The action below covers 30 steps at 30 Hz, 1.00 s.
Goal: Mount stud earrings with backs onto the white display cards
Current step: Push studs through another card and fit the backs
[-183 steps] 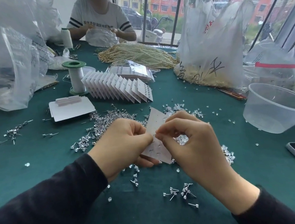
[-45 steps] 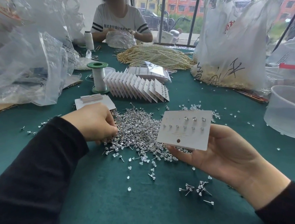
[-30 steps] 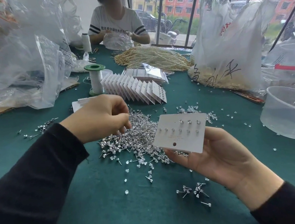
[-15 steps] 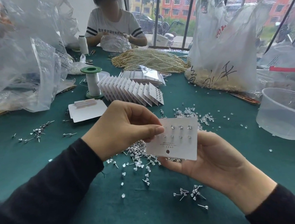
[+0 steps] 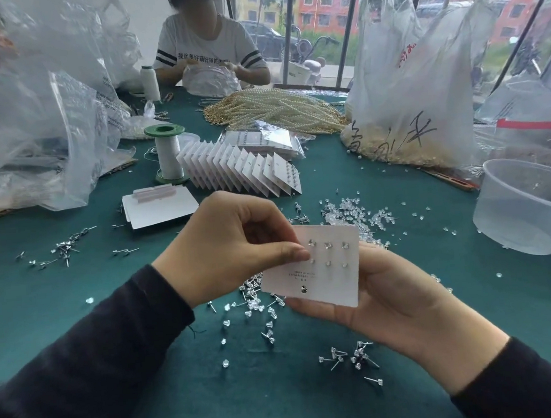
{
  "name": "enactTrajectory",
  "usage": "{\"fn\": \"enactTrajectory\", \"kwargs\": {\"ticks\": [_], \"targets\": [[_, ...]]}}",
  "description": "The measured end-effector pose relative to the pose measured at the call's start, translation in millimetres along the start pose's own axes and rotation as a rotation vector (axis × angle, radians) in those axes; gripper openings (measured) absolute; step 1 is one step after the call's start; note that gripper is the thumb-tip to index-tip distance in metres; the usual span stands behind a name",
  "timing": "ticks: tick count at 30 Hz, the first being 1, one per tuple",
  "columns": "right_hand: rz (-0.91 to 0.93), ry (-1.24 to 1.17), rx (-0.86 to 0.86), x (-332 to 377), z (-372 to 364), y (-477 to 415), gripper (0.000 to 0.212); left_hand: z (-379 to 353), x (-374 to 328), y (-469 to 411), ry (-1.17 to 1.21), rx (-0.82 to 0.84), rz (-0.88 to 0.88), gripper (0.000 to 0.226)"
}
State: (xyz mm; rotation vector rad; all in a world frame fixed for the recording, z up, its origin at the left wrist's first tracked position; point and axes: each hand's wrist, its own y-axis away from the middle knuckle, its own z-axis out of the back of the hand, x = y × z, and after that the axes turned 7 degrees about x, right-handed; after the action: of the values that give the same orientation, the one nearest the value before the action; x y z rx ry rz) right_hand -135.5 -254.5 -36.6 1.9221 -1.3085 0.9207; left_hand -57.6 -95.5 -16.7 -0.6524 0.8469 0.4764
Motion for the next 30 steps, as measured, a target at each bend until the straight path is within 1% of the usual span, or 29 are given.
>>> {"fn": "enactTrajectory", "kwargs": {"ticks": [3, 5, 9, 13, 16, 20, 22, 24, 26, 28, 30], "targets": [[0.002, -0.012, 0.005, 1.7, 0.1, 1.8, 0.032, -1.4, 0.8, 0.0, 0.002, -0.031, -0.018, 0.029], [0.038, 0.012, -0.014, 2.7, 0.0, 2.6, 0.033, -2.1, 0.9, 0.1, -0.015, -0.033, -0.029, 0.03], [0.142, 0.115, -0.131, 3.2, -0.2, 2.4, 0.033, -2.4, 2.1, 0.3, 0.029, -0.019, -0.02, 0.026], [0.237, 0.262, -0.211, 1.3, -1.5, 2.9, 0.022, -4.7, 4.0, -0.9, 0.038, -0.042, -0.02, 0.027], [0.297, 0.342, -0.238, -0.3, -3.1, 3.2, 0.019, -6.0, 5.0, -0.8, 0.062, -0.056, -0.002, 0.022], [0.299, 0.345, -0.268, -0.7, -3.4, 2.3, 0.022, -7.0, 6.8, -0.8, 0.074, -0.035, 0.045, 0.005], [0.305, 0.354, -0.275, -0.6, -3.8, 2.4, 0.022, -8.1, 7.9, -0.7, 0.106, -0.019, 0.069, 0.003], [0.322, 0.415, -0.308, -1.9, -3.6, 2.3, 0.015, -9.8, 8.7, -0.4, 0.17, 0.002, 0.112, 0.01], [0.364, 0.539, -0.368, -4.0, -3.5, 1.4, 0.003, -12.1, 8.8, -0.5, 0.263, 0.007, 0.166, 0.025], [0.445, 0.711, -0.437, -5.8, -4.5, 0.8, 0.008, -14.3, 7.4, -0.5, 0.363, 0.024, 0.215, 0.034], [0.558, 0.905, -0.479, -7.8, -5.7, 0.5, 0.015, -15.5, 5.6, -0.6, 0.432, 0.056, 0.251, 0.037]]}}
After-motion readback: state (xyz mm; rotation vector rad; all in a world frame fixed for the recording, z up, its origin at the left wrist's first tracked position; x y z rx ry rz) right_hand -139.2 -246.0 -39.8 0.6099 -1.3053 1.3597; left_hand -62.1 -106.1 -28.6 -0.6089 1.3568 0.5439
